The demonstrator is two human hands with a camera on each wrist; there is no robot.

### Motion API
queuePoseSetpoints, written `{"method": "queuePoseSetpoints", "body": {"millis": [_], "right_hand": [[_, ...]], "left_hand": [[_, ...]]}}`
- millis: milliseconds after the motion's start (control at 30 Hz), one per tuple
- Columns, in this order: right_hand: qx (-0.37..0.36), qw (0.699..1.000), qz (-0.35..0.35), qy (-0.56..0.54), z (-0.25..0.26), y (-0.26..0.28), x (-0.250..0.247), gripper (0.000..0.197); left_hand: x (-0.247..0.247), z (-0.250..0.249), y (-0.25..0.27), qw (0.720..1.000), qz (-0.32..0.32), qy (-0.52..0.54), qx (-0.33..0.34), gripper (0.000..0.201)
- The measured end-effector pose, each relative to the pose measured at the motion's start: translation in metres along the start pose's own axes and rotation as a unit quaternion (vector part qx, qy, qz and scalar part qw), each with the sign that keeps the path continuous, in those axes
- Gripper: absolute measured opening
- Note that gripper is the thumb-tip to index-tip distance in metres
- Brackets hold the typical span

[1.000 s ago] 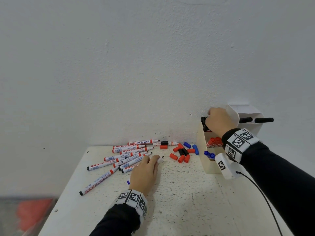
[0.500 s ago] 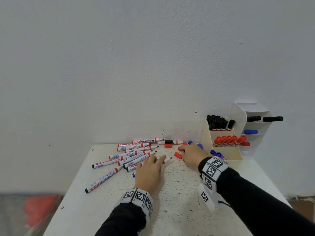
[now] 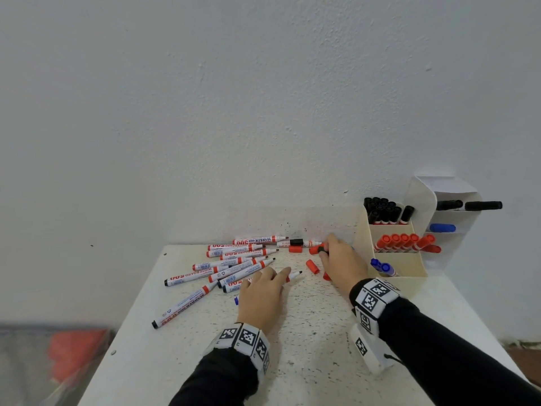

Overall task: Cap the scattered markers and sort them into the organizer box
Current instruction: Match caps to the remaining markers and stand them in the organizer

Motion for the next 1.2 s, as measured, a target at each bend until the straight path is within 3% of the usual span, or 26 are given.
{"method": "queuePoseSetpoints", "body": {"millis": [167, 300, 400, 500, 600, 767, 867, 933, 1067, 1200], "right_hand": [[-0.046, 0.994, 0.015, -0.102, 0.002, 0.001, 0.004, 0.032], [-0.063, 0.980, 0.038, -0.186, 0.005, 0.000, 0.012, 0.024], [-0.091, 0.969, 0.052, -0.225, 0.011, 0.006, 0.015, 0.006], [-0.115, 0.966, 0.070, -0.221, 0.015, 0.011, 0.018, 0.021], [-0.134, 0.968, 0.048, -0.208, 0.019, 0.015, 0.015, 0.017], [-0.083, 0.939, -0.041, -0.332, 0.009, 0.019, 0.009, 0.011], [-0.084, 0.922, 0.000, -0.378, 0.013, 0.020, 0.015, 0.011], [-0.101, 0.919, 0.029, -0.381, 0.020, 0.021, 0.019, 0.013], [-0.102, 0.929, -0.046, -0.352, 0.018, 0.023, 0.006, 0.010], [-0.106, 0.931, -0.002, -0.349, 0.016, 0.022, 0.011, 0.021]], "left_hand": [[-0.004, 0.001, 0.000, 0.999, -0.013, 0.025, -0.015, 0.043], [-0.005, 0.002, 0.000, 0.999, -0.007, 0.039, -0.030, 0.038], [-0.005, 0.001, 0.001, 0.998, -0.008, 0.052, -0.025, 0.039], [-0.006, 0.000, 0.000, 0.998, -0.014, 0.050, -0.019, 0.041], [-0.006, 0.000, 0.000, 0.999, -0.016, 0.040, -0.017, 0.040], [-0.006, -0.001, 0.000, 0.999, -0.024, 0.033, -0.010, 0.038], [-0.006, -0.001, -0.001, 0.999, -0.035, 0.027, -0.001, 0.037], [-0.006, -0.001, -0.001, 0.999, -0.040, 0.025, 0.002, 0.037], [-0.007, 0.000, -0.001, 0.998, -0.047, 0.043, 0.001, 0.039], [-0.008, -0.002, -0.001, 0.998, -0.050, 0.028, 0.014, 0.036]]}}
Point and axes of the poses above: each hand's wrist, its own y-axis away from the middle knuckle, its own x-axis out of the palm, z = x × y, the point moved 7 cm from there along -y, towards the middle knuckle, and after that the axes turned 14 degrees about z, right-handed, at the moved point
